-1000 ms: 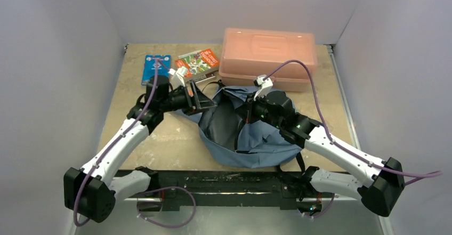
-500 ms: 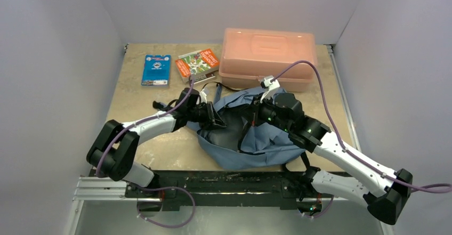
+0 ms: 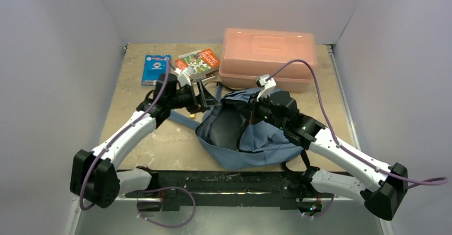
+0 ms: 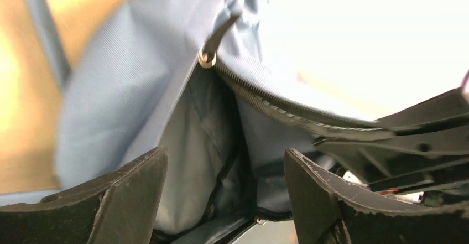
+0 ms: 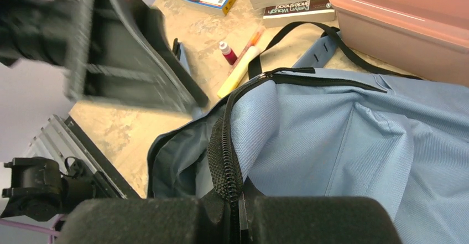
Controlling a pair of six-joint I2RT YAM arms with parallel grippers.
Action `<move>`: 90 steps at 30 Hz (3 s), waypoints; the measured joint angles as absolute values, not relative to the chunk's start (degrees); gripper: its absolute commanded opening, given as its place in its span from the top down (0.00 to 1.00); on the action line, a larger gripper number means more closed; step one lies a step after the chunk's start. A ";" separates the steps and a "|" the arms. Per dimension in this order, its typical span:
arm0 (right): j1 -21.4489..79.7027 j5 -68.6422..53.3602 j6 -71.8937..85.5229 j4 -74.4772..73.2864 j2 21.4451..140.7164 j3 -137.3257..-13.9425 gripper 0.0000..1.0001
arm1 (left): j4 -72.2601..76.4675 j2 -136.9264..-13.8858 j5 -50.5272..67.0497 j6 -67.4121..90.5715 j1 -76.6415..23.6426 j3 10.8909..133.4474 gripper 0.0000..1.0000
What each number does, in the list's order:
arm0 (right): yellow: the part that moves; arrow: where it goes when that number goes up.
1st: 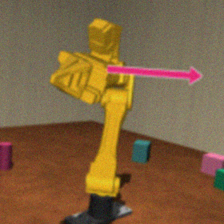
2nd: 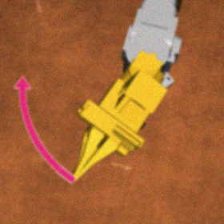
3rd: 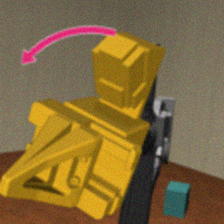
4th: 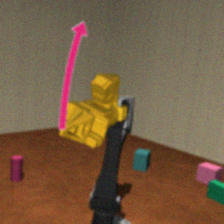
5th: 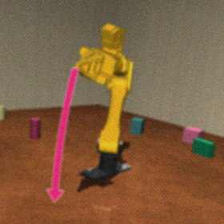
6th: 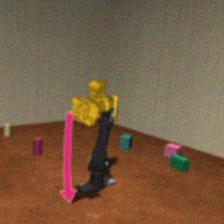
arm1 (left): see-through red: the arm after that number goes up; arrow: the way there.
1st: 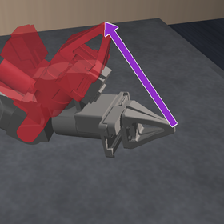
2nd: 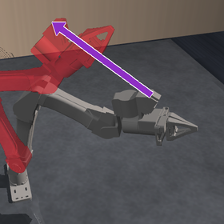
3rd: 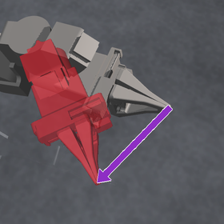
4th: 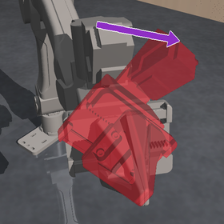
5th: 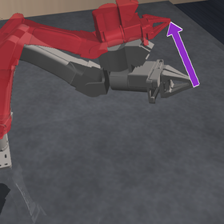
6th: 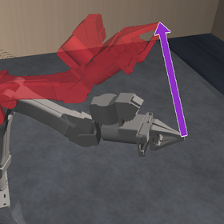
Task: Pack the student bag
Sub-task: Unzip the student bag at the center of the board, then pick up the book from the center of the board, then place the book in the student bag.
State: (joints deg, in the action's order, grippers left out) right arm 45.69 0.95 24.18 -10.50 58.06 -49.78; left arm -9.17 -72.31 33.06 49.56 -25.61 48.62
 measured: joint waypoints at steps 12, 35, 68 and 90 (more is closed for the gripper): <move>45.69 0.49 22.57 -8.40 58.15 -49.65 1.00 | -6.85 -72.73 29.21 54.70 -1.02 50.50 0.02; 45.69 -1.39 20.84 -9.13 54.81 -49.36 1.00 | 23.49 -115.72 8.43 67.90 -0.43 63.40 0.10; 45.69 -0.51 19.92 -10.83 53.54 -49.36 1.00 | 12.34 -104.66 11.27 62.46 1.61 66.19 1.00; 45.69 0.43 24.93 -8.32 61.04 -47.18 1.00 | -32.77 -45.28 26.68 41.28 1.74 64.71 1.00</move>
